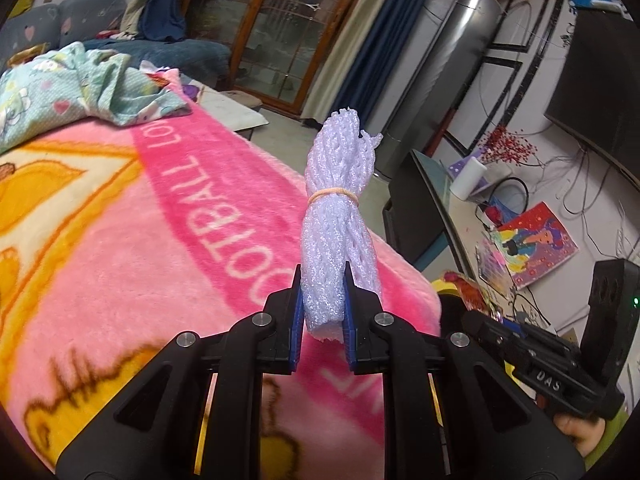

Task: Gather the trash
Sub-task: 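Carry the foam net bundle and purple-gold wrapper over the yellow bin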

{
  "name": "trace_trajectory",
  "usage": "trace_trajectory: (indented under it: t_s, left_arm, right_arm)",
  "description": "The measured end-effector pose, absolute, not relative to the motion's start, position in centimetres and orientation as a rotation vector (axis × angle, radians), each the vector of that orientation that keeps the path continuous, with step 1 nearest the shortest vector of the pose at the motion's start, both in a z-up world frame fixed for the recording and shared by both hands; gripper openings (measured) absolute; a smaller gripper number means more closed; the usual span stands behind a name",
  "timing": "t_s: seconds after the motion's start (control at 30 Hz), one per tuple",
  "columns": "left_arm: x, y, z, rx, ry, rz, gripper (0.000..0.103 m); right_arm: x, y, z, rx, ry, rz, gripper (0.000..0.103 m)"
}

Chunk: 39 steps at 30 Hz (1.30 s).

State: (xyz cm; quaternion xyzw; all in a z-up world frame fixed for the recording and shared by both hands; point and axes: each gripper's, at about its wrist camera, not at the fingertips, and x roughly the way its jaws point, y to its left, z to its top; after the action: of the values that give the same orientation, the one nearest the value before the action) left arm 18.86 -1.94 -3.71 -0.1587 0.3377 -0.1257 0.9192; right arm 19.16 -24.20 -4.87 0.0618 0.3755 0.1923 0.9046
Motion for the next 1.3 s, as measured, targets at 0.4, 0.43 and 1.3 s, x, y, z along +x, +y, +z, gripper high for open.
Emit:
trace_trajectory:
  t_s: [0.4, 0.43, 1.3]
  left_arm:
    - [17.7, -4.9, -2.8, -0.267, 0.682, -0.319, 0.011]
    - [17.6, -5.0, -2.8, -0.263, 0.682, -0.324, 0.011]
    - [15.0, -12.4, -3.0, -0.105, 0.695, -0.476, 0.011]
  right_arm:
    - [18.4, -27.6, -3.8, 0.158, 0.747, 0.340, 0.023]
    - [18.3, -27.8, -3.8, 0.159, 0.744, 0.334, 0.023]
    - [16.5, -35.3, -3.4, 0.248, 0.700, 0.184, 0.023]
